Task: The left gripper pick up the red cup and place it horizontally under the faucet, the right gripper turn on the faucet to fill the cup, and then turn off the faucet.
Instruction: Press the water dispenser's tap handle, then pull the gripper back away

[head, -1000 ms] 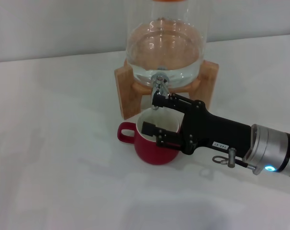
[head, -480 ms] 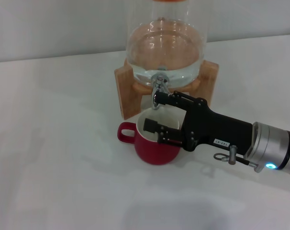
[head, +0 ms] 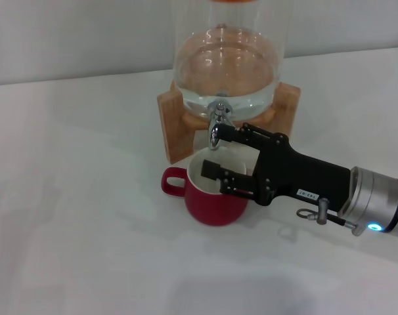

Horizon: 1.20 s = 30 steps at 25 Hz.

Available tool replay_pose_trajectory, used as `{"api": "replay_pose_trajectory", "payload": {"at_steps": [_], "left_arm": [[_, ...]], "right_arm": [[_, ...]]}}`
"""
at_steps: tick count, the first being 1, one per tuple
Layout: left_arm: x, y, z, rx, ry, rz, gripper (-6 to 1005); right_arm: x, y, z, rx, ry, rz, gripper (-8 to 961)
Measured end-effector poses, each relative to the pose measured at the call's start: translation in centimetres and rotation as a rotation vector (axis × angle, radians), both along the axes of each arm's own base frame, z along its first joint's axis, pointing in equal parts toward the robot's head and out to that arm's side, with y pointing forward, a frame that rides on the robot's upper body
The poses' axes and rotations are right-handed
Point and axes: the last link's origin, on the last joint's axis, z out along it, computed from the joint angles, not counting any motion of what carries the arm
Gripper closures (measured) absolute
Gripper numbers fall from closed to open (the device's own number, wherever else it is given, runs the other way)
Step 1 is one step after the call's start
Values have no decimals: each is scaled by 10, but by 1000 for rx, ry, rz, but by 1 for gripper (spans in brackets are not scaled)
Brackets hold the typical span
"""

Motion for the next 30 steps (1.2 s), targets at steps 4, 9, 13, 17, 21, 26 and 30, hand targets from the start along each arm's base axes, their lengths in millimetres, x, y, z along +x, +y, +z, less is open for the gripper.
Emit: {"api": "replay_pose_trajectory", "payload": {"at_steps": [4,9,13,17,21,26,30], "left_arm": [[0,0,0,0,0,0,138],[0,0,0,0,0,0,138],[0,0,0,0,0,0,138],[0,0,0,-1,0,0,138],[0,0,0,-1,1,-1,138],[0,0,0,-1,1,-1,138],[0,0,0,-1,1,-1,138]], "right_arm": [[1,0,2,6,-1,-3,177],[3,1,3,11,-2,-8,177],[4,1,4,12,-4,-8,177],[4,1,4,14,-7,-7,177],[4,1,5,15,-8,-7,177],[5,3,7,24,-7,-10,177],[5,4,8,29,-6,-12,177]]}}
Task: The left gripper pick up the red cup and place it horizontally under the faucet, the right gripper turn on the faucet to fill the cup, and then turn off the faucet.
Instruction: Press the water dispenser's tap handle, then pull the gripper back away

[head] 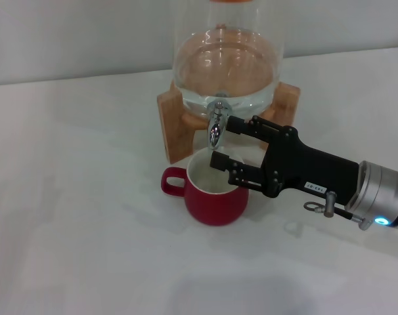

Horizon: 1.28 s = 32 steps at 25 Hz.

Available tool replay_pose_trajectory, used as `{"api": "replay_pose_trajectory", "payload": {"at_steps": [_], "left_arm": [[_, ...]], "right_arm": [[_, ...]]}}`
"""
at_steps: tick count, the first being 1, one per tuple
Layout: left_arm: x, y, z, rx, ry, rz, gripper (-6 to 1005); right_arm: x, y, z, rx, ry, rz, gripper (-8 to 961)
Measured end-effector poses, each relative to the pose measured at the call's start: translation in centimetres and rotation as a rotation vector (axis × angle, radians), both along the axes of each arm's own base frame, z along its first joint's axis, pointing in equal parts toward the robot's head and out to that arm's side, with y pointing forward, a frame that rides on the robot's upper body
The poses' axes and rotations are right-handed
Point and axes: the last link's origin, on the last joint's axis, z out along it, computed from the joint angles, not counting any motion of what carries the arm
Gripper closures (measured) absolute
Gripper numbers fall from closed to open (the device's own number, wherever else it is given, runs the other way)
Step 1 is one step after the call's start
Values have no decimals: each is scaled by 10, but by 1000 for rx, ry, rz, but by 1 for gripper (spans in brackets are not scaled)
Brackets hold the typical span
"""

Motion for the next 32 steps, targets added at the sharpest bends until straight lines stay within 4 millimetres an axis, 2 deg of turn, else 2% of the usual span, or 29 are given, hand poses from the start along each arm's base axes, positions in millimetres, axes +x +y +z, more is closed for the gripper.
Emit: {"api": "replay_pose_trajectory", "payload": {"at_steps": [32], "left_arm": [[3,2,-1,-6,4,-17,138]], "right_arm": [[6,5,9,23,-17,-15,177]]}}
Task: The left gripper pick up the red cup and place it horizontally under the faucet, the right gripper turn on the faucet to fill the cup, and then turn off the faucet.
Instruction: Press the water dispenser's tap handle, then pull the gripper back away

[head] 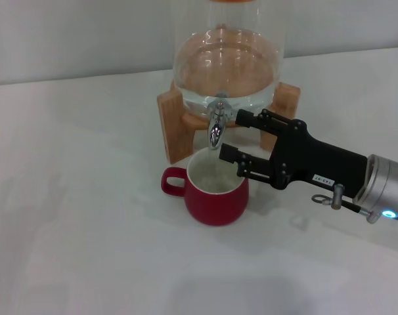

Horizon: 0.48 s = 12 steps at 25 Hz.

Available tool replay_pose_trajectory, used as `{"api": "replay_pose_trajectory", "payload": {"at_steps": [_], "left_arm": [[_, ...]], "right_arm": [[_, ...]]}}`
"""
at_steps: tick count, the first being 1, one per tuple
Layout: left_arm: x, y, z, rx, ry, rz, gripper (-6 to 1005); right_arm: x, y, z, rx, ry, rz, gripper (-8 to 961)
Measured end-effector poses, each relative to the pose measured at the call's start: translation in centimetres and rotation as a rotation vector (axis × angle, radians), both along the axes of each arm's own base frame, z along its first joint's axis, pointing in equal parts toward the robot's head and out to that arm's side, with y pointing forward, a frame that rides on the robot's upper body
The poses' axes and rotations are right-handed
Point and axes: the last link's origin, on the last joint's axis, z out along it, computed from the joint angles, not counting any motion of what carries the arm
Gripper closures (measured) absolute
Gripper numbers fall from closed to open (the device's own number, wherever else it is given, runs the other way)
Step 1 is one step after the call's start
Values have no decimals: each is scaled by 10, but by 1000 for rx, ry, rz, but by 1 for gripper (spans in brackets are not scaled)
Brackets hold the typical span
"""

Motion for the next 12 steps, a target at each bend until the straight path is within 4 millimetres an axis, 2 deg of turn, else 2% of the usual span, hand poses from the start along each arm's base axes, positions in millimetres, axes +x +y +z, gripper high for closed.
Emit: {"api": "replay_pose_trajectory", "payload": {"at_steps": [12], "left_arm": [[1,2,-1,-4,1,-2,138]], "right_arm": [[0,4,3,15,-3,-6,177]]}}
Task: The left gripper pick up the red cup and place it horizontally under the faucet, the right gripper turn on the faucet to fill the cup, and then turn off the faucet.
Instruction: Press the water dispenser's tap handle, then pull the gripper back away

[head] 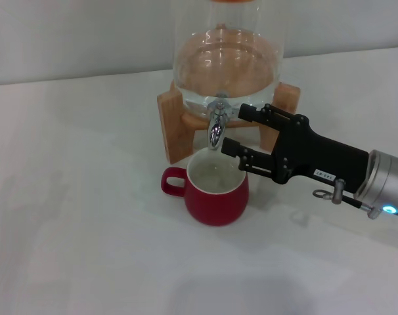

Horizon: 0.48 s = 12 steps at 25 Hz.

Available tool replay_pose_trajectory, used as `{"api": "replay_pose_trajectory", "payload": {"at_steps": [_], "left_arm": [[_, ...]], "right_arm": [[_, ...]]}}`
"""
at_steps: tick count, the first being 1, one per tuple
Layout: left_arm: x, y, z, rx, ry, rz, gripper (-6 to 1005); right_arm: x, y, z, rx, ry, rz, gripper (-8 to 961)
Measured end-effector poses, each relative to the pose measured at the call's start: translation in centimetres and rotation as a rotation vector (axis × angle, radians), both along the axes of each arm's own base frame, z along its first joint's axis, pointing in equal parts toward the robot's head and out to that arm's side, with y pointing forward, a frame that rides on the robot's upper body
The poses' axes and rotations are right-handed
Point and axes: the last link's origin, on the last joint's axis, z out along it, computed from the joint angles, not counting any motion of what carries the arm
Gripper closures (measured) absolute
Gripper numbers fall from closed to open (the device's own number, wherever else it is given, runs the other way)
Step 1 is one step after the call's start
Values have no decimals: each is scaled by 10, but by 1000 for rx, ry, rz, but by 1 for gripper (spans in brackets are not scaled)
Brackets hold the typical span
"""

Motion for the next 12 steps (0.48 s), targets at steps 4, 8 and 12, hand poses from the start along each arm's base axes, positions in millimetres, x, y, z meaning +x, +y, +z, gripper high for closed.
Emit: {"api": "replay_pose_trajectory", "payload": {"at_steps": [4,8,12], "left_arm": [[0,0,0,0,0,0,138],[0,1,0,0,0,-1,138],[0,1,0,0,0,-2,138]], "right_arm": [[0,1,-1,1,-7,-5,177],[1,2,-1,2,-13,-10,177],[2,3,0,3,-17,-11,177]]}}
